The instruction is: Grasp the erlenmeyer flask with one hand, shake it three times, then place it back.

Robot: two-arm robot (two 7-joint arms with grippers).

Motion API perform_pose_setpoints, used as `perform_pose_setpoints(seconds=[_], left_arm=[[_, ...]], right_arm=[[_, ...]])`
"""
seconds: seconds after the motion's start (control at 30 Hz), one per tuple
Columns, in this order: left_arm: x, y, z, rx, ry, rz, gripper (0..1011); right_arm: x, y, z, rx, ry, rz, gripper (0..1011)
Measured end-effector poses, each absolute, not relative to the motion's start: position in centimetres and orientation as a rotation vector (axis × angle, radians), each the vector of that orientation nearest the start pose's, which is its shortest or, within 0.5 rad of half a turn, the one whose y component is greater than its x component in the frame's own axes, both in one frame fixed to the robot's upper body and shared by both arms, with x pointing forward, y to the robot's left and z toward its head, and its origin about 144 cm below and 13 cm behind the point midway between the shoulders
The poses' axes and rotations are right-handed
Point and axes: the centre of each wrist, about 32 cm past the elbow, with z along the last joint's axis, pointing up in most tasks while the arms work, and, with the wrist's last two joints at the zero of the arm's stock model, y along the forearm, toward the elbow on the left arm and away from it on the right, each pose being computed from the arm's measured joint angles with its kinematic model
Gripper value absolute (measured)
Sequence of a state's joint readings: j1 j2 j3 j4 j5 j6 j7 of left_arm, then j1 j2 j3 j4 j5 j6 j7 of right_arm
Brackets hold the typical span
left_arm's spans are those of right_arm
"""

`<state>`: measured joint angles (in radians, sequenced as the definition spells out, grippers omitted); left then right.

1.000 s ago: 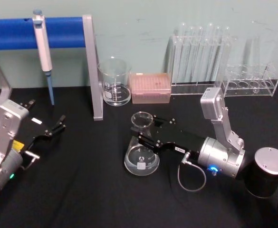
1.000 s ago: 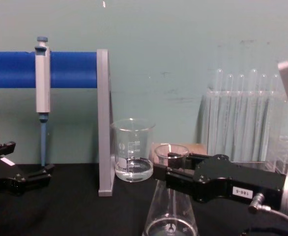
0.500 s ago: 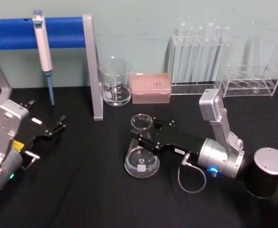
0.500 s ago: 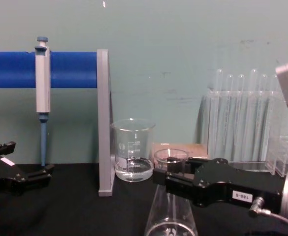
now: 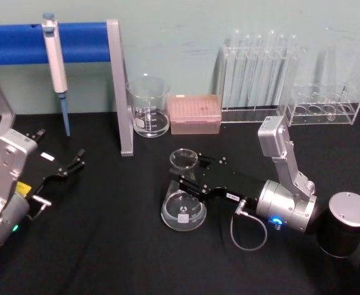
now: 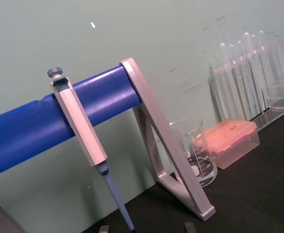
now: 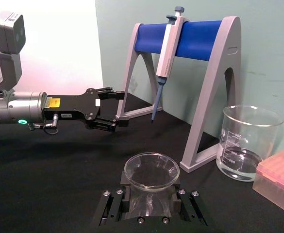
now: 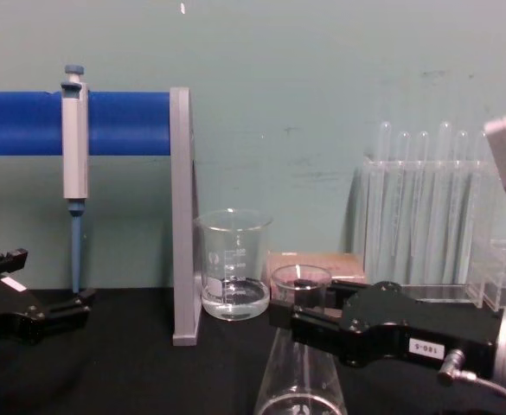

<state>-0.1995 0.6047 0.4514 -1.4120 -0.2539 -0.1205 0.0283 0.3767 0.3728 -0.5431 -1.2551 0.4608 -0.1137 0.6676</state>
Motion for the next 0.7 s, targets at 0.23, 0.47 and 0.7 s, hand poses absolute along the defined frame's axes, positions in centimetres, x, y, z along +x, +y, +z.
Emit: perform_pose_setpoints(seconds=[0.23, 0.47, 0.7], left_arm=[[48.86, 30.97, 113.98, 0.304, -0.285, 1.248, 1001], [48.86, 30.97, 113.98, 0.304, -0.285, 1.248, 1001], [48.86, 30.97, 113.98, 0.305, -0.285, 1.248, 1001]], right_arm=[[53.47, -22.26, 114.12, -0.052, -0.006, -0.546, 453], [53.46, -22.27, 114.1, -0.053, -0.005, -0.546, 453], [53.45, -22.27, 114.09, -0.054, -0.005, -0.545, 453]])
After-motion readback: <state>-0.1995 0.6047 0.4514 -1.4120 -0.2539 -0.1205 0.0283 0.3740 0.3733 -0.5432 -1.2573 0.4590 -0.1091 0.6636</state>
